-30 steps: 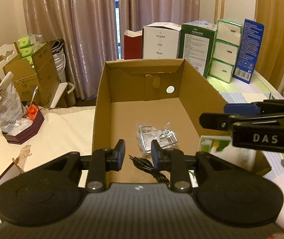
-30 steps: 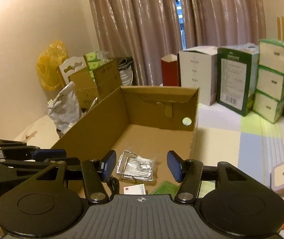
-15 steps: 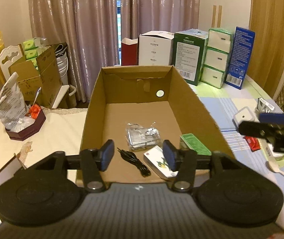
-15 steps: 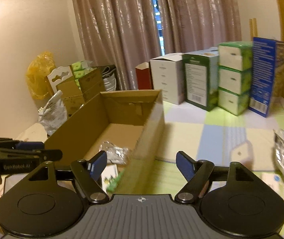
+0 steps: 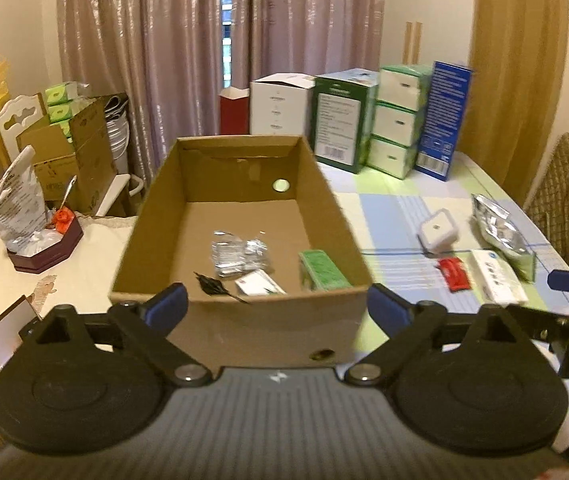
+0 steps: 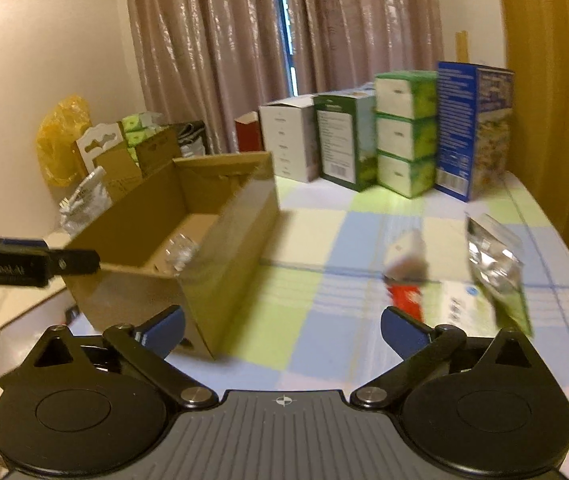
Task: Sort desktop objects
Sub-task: 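Move both open tools back over the table items, then grasp the white plastic spoon by its handle with the right tool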
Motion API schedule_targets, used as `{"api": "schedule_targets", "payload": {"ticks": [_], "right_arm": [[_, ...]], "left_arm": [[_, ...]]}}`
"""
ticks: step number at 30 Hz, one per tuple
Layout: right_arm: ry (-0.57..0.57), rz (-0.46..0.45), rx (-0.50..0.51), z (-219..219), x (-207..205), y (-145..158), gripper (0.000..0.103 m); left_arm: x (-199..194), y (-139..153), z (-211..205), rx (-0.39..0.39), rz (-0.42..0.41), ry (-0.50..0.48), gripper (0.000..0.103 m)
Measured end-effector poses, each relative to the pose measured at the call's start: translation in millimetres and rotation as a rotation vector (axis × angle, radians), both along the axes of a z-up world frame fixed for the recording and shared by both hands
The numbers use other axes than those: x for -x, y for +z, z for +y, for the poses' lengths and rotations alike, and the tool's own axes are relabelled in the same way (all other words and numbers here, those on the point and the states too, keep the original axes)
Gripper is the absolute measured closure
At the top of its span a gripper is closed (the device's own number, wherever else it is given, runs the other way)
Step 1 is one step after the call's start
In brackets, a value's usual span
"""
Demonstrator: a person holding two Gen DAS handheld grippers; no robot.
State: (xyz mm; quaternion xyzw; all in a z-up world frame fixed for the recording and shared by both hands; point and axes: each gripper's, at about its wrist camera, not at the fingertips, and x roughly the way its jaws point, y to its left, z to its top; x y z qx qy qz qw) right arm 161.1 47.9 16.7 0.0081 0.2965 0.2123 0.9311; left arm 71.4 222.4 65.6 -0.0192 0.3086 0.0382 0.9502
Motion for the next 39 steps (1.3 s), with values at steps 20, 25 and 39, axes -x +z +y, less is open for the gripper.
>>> {"api": "schedule_targets", "payload": {"ticks": [20,25,39], "right_arm": [[-0.253,0.099,0.013,-144.4,55.1,-38.0,0.002],[-0.243,0.101,0.037,-153.6,50.5,-48.2,0.002],[-0.067,0.098,0.124,-135.6,0.5,-77.8,0.029]], "left_arm": [[11.6,-38.4,-144.0,0.003,0.051,-0.223,0.001],[0.2,-52.8,-158.9,-0.006,0.080,-0.243,0.001],[-41.7,-86.7,-168.9,-0.013,0.125,-0.270,0.001]]}}
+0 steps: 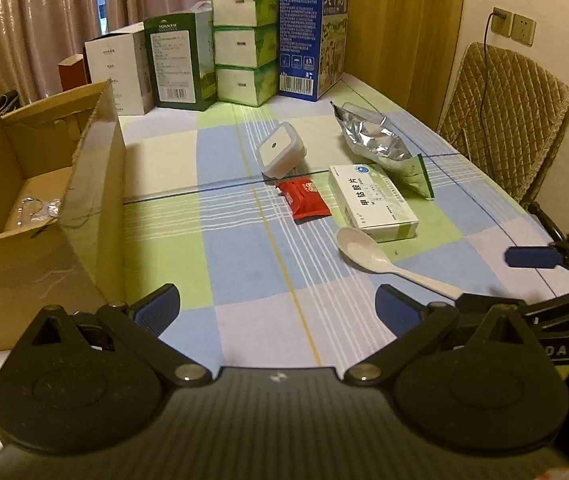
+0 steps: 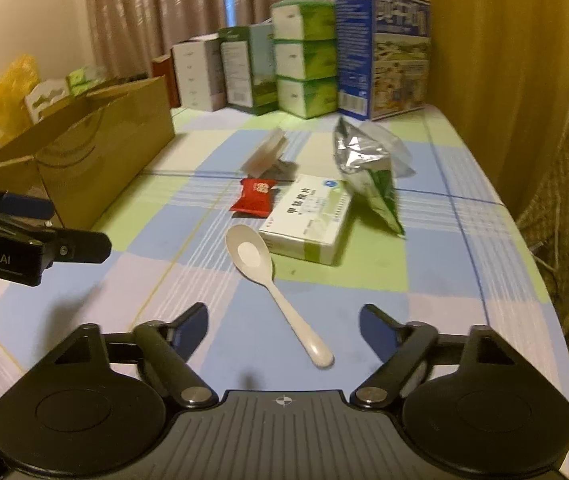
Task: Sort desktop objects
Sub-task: 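Grasp the white plastic spoon by its handle with the right tool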
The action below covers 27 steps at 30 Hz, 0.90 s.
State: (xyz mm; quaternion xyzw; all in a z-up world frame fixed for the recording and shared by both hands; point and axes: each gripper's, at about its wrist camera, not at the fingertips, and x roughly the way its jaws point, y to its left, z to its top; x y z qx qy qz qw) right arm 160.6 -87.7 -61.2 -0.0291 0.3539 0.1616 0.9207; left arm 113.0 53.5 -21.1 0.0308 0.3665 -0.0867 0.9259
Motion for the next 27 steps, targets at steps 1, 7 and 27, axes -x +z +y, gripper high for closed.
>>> {"api": "schedule_targets", "payload": {"ticks": [1,7,27], "right_arm": [[0.014,0.002,0.007,1.4,-5.1,-2.9,0.030],[0.074,0.020,0.041,9.2,-35.7,-20.2,0.043],[0.226,0.006,0.105,46.2,-89.6,-52.4,0.063]], "left_arm": [[-3.0,-2.2,-0.5,-0.002,0.002,-0.001,0.001],[-22.7,-18.4,-3.3,-0.011,0.017,-0.014,0.001],[-60.7,-53.0,-1.6,-0.009,0.043,-0.017,0.001]]}}
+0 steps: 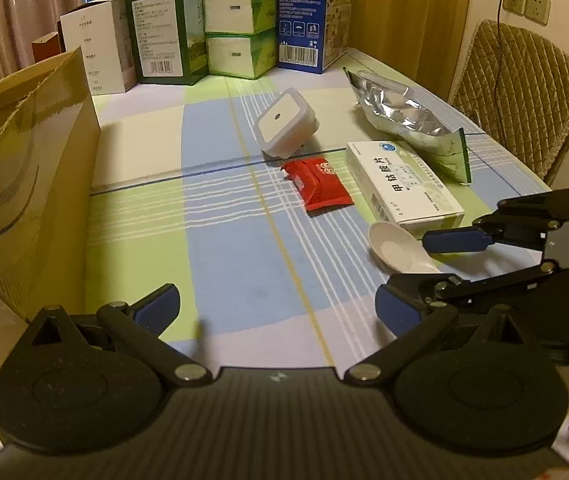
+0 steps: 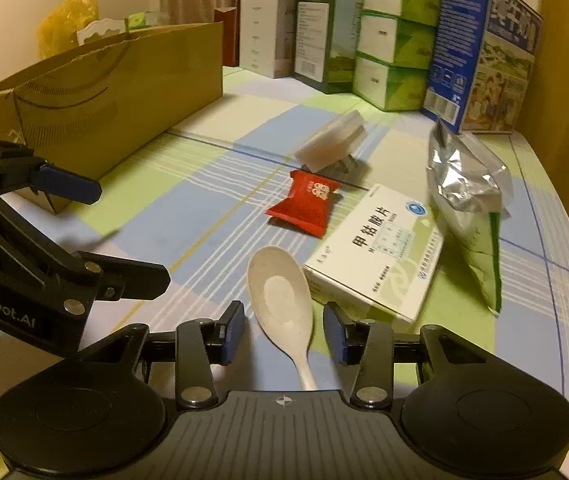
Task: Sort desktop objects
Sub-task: 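Grasp the white plastic spoon by its handle with the right tool, then grasp the white medicine box with the left tool while the right tool holds the spoon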
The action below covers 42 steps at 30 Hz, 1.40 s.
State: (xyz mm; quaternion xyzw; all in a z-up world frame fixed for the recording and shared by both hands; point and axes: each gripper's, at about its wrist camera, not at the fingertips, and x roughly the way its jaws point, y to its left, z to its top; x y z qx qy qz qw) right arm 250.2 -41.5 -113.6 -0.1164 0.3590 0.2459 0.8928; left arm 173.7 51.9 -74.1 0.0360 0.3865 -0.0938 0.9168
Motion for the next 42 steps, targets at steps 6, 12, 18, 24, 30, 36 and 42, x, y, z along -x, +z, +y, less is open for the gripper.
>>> {"api": "schedule_targets", "payload": {"ticks": [6,12,18,24,30,36,42], "right_arm": [[-0.005,-0.002,-0.011,4.1,-6.1,-1.7,0.071],[-0.022,0.001,-0.018,-1.6,1.4,2.4,0.072],[-0.103,0.018,-0.047,-25.4,21.7,11.5,0.072],[-0.224,0.025,-0.062,-60.2,30.6,17.3,0.072],[-0.364,0.035,-0.089,-97.3,19.4,18.3,0.072],[-0.431,0.024,-0.103,-123.8,9.4,18.7,0.072],[-0.453,0.017,-0.103,-136.7,4.1,16.1,0.072]], "left_arm": [[-1.2,-3.2,3.3,0.000,0.007,0.005,0.001],[0.5,-2.8,4.5,0.005,0.009,0.013,0.001],[3.6,1.9,-5.2,0.007,0.004,-0.006,0.001],[2.0,5.6,-29.1,0.017,-0.008,-0.048,0.001],[-10.7,6.5,-62.7,0.034,-0.019,-0.104,0.001],[-36.7,-1.5,-94.6,0.072,-0.015,-0.122,0.001],[-60.8,-15.6,-120.8,0.046,-0.011,-0.117,0.001]]}}
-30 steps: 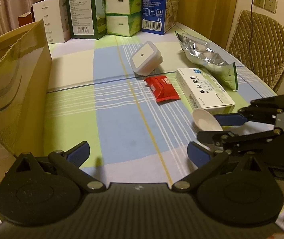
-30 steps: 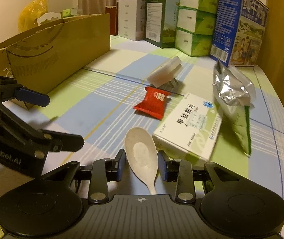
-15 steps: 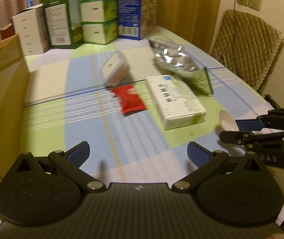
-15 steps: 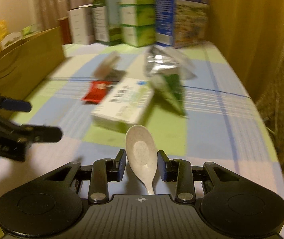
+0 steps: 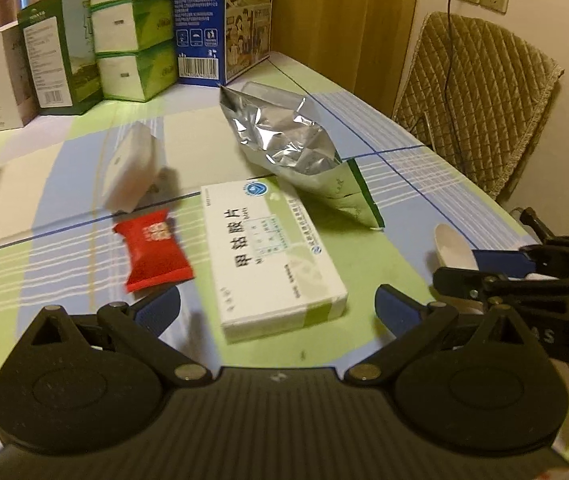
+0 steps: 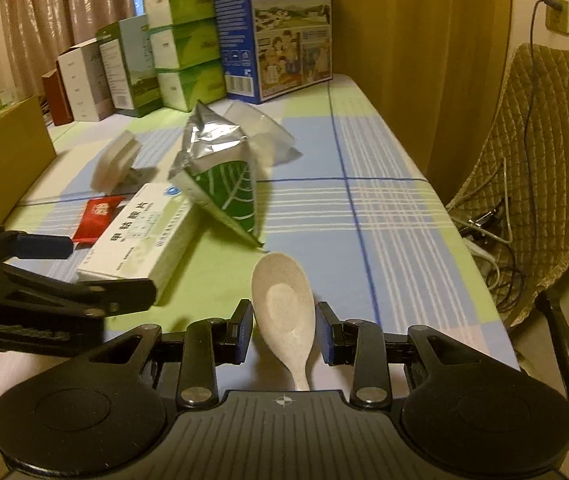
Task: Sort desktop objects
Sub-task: 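Grasp the white medicine box with the left tool while the right tool holds the spoon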
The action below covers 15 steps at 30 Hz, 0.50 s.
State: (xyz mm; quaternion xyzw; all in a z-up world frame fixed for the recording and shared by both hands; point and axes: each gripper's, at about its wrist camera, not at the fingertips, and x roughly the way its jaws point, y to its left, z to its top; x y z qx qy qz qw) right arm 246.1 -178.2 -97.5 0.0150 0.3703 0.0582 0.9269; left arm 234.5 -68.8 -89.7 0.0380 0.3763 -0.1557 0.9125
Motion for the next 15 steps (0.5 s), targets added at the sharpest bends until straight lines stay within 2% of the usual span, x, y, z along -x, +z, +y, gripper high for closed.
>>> {"api": "schedule_targets", "payload": {"ticks": [2,5,7,11,15], "right_arm": [[-0.001,-0.001,0.002,-1.8,-2.0,-0.8,0.072],[0.005,-0.003,0.004,-2.2,-5.4,-1.8,0.072],[0.006,-0.002,0.001,-1.6,-6.9,-2.0,0.072],[0.012,0.011,-0.016,2.8,-4.6,-1.5,0.072],[0.026,0.028,-0.039,13.2,8.2,1.5,0.072]], "left_arm": [[-7.5,-4.8,-4.6,-0.008,0.003,0.014,0.002],[-15.0,-8.4,-6.8,-0.023,-0.001,0.035,0.013],[-17.2,-9.8,-6.5,-0.029,0.004,0.045,0.031],[-4.0,-7.9,-1.2,-0.064,0.006,0.048,0.033],[31.4,-3.8,16.4,-0.061,0.020,0.046,0.034]]}}
